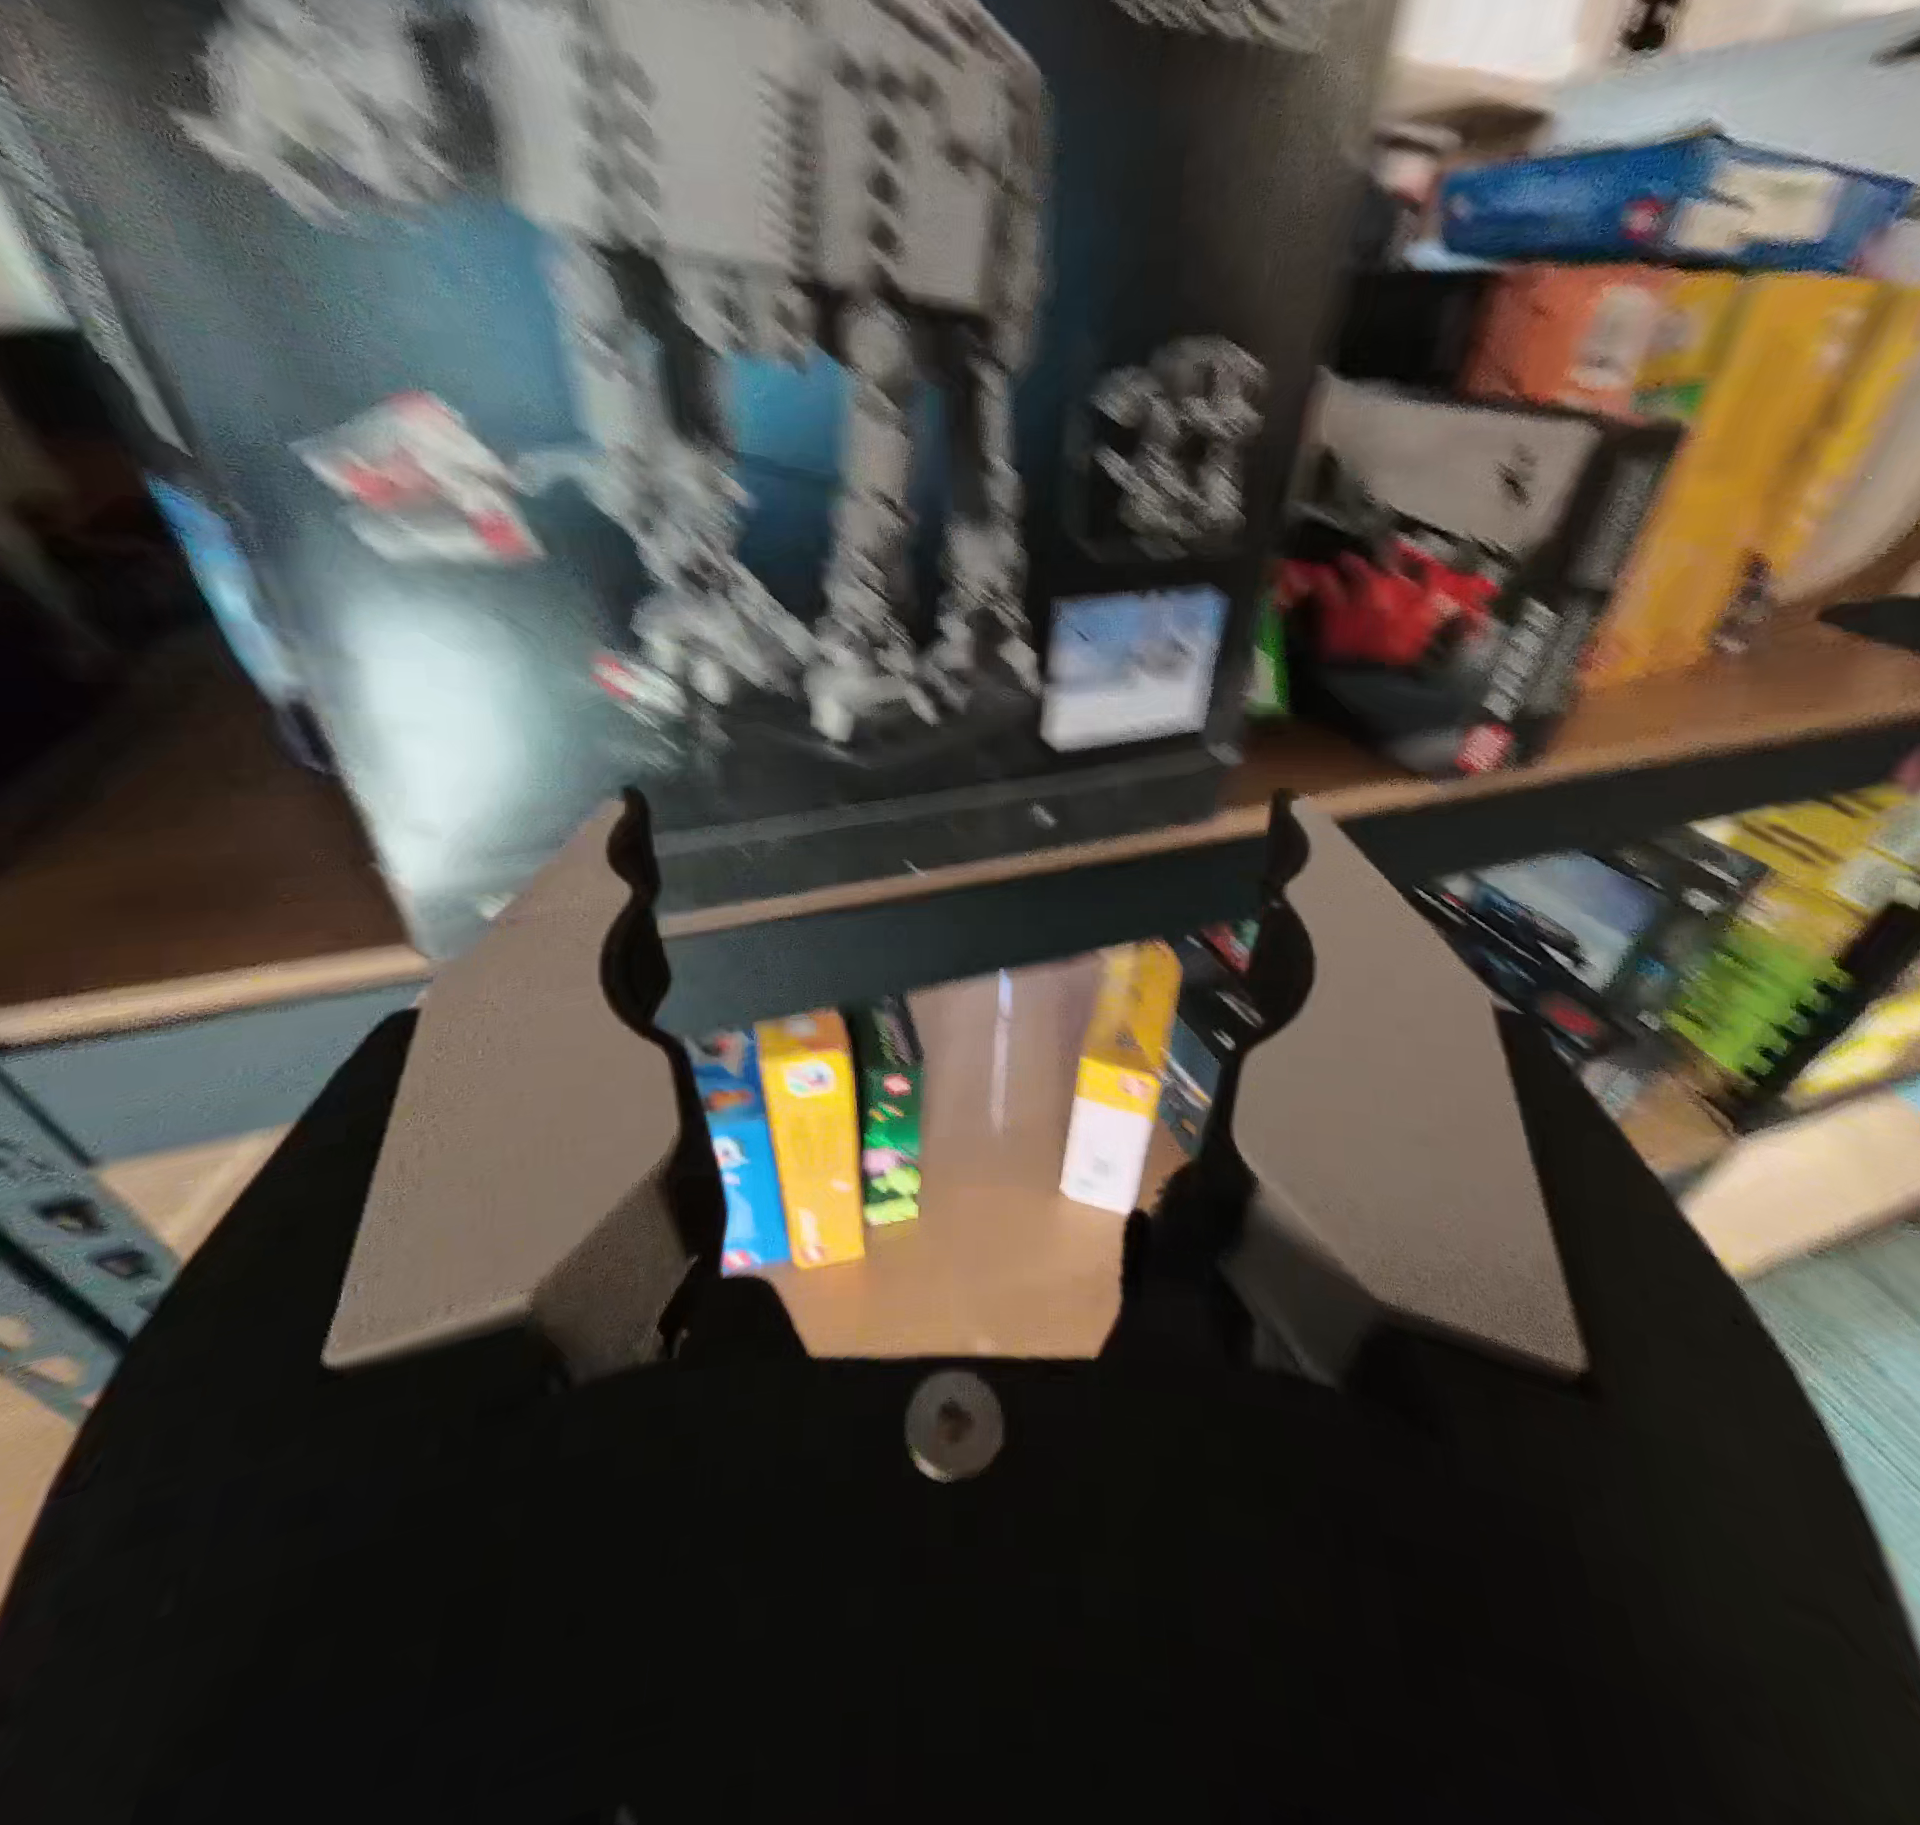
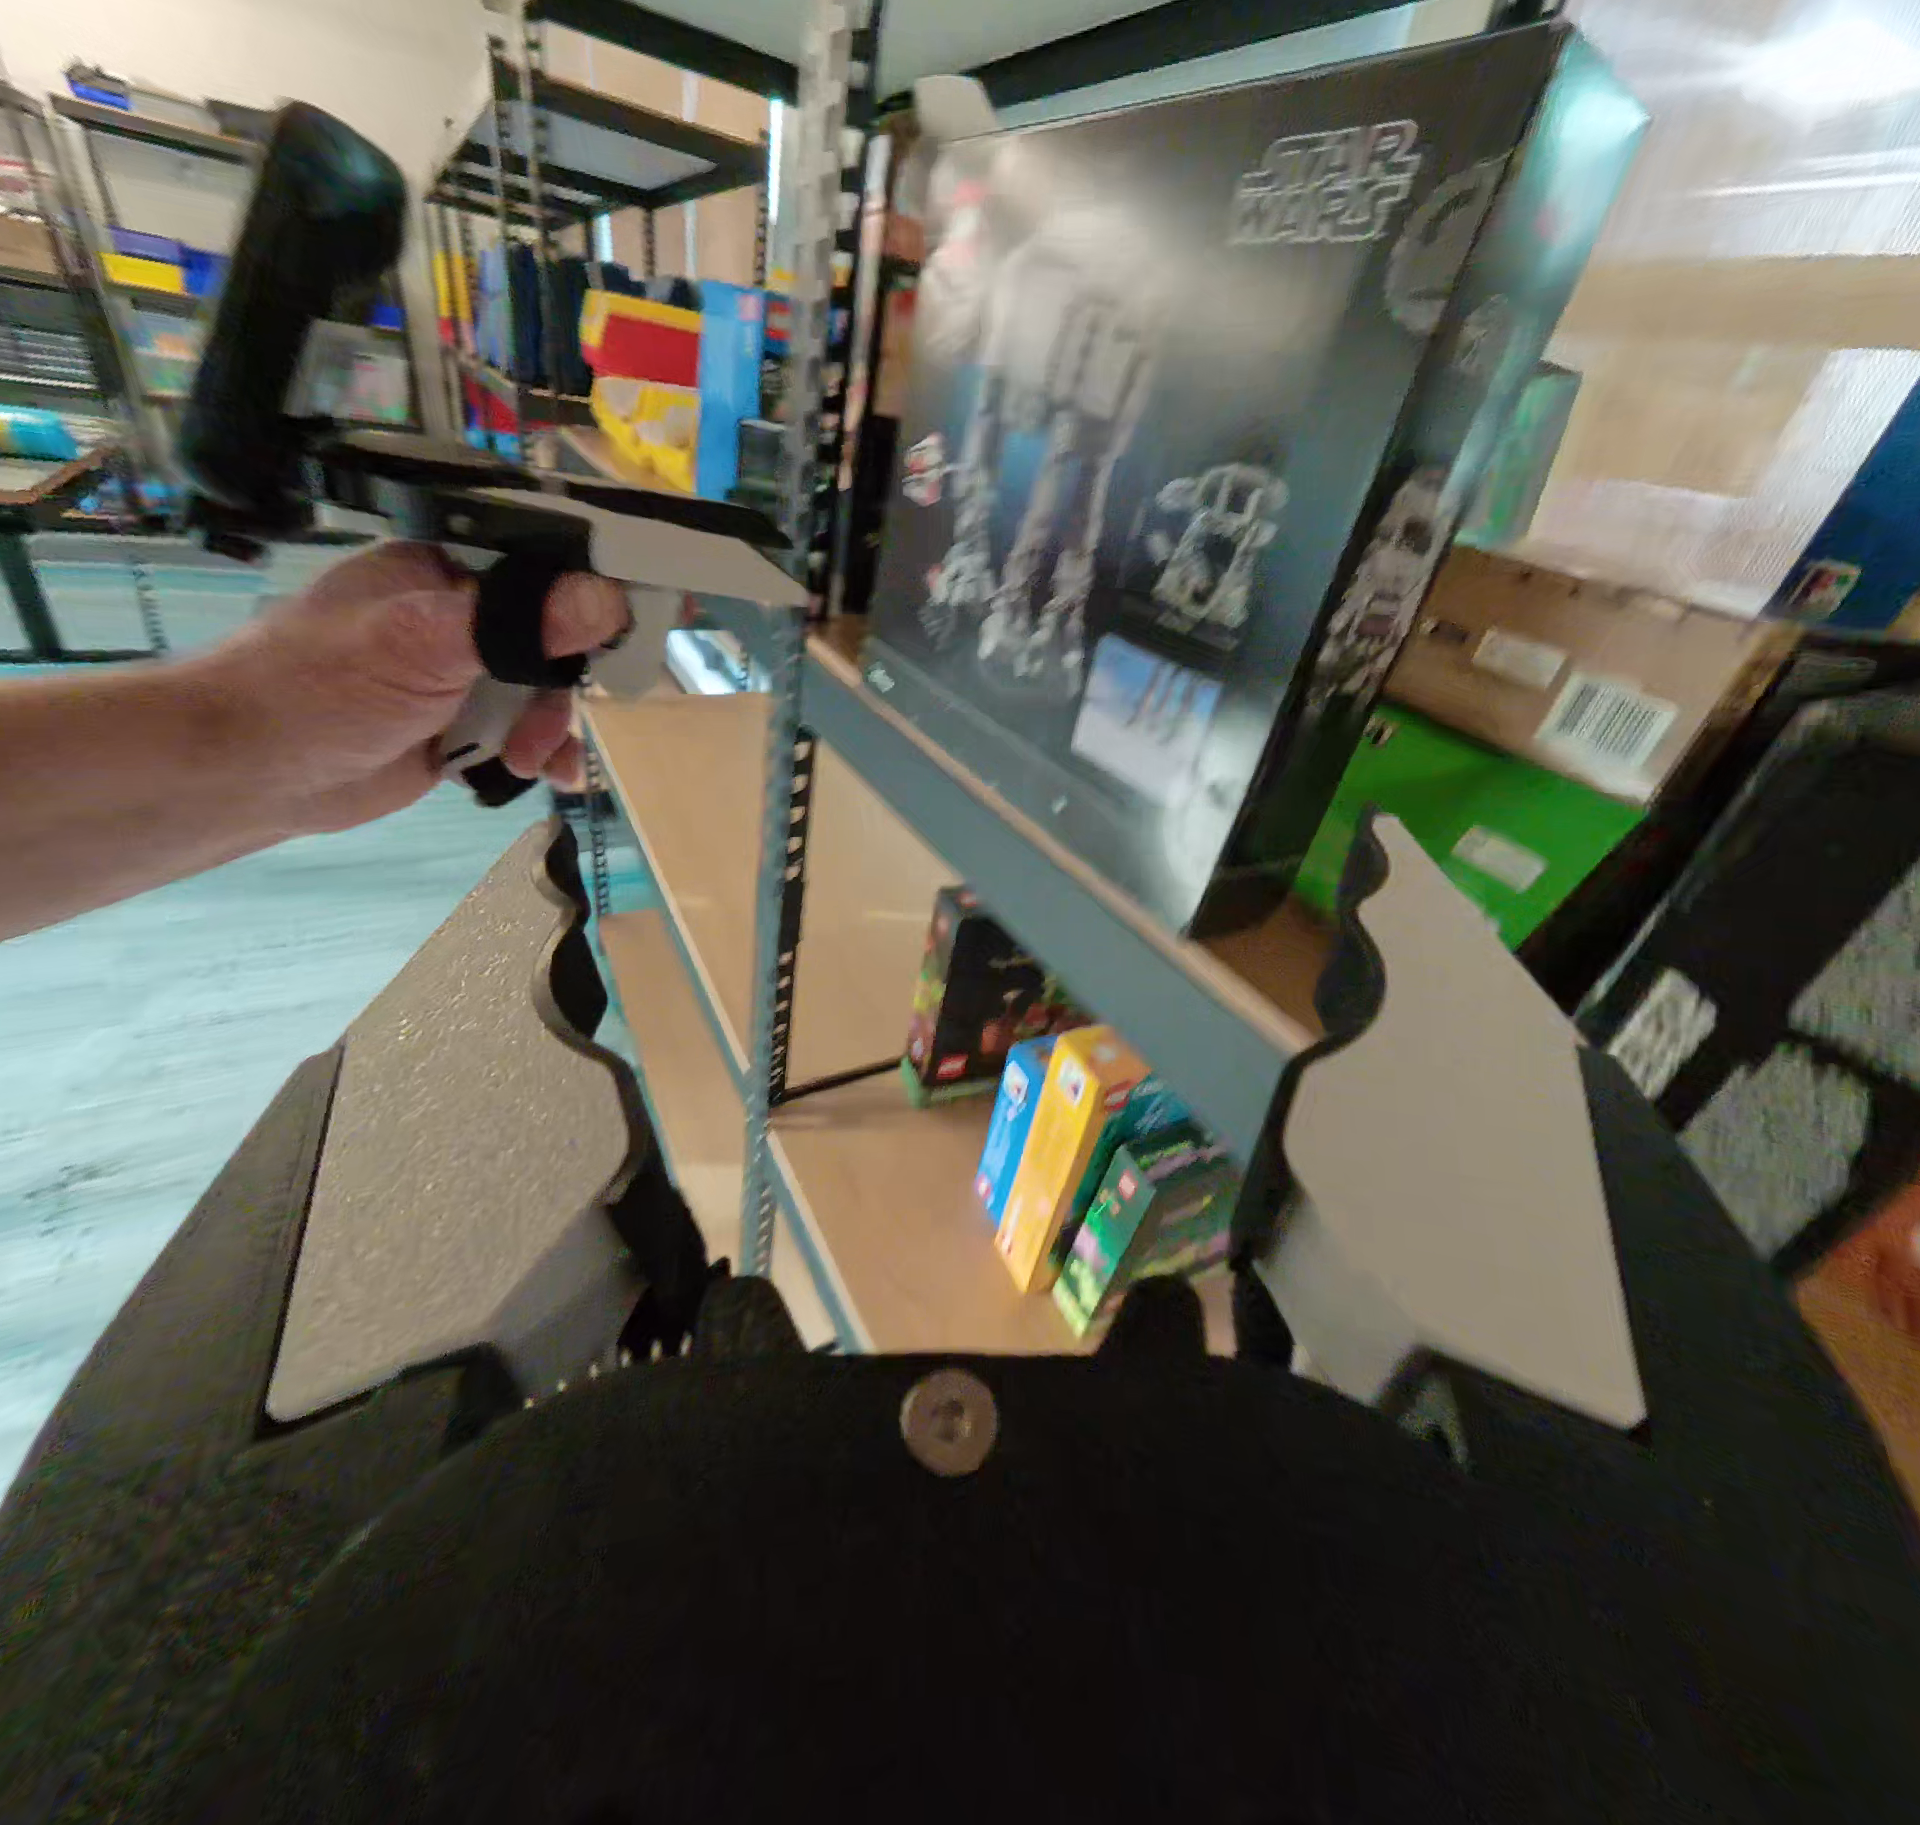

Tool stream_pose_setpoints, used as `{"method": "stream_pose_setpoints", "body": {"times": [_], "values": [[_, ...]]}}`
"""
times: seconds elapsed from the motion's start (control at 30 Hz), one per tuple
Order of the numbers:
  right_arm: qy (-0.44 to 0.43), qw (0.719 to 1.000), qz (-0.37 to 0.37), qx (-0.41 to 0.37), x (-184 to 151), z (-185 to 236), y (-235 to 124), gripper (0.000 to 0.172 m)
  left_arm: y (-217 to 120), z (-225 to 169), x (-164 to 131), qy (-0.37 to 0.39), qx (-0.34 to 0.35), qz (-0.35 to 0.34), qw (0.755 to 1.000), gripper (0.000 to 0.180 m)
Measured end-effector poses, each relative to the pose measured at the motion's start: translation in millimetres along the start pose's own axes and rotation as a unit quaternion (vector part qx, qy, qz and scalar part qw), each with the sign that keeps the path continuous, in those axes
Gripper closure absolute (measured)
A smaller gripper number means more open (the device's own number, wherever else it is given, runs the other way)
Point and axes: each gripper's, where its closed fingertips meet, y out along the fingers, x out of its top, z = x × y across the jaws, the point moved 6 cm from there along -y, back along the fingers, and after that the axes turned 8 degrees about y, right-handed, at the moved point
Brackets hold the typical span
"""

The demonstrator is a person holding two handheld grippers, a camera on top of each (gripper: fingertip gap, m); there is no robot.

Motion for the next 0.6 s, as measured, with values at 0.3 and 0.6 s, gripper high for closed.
{"method": "stream_pose_setpoints", "body": {"times": [0.3,0.6], "values": [[0.059,0.998,-0.017,-0.018,17.3,-88.7,136.3,0.026,75.4,103.1,35.2,-0.029,0.036,-0.056,0.997,0.056],[0.068,0.997,0.009,0.016,-6.7,-96.8,182.6,0.072,92.0,143.2,29.4,-0.041,0.006,-0.089,0.995,0.055]]}}
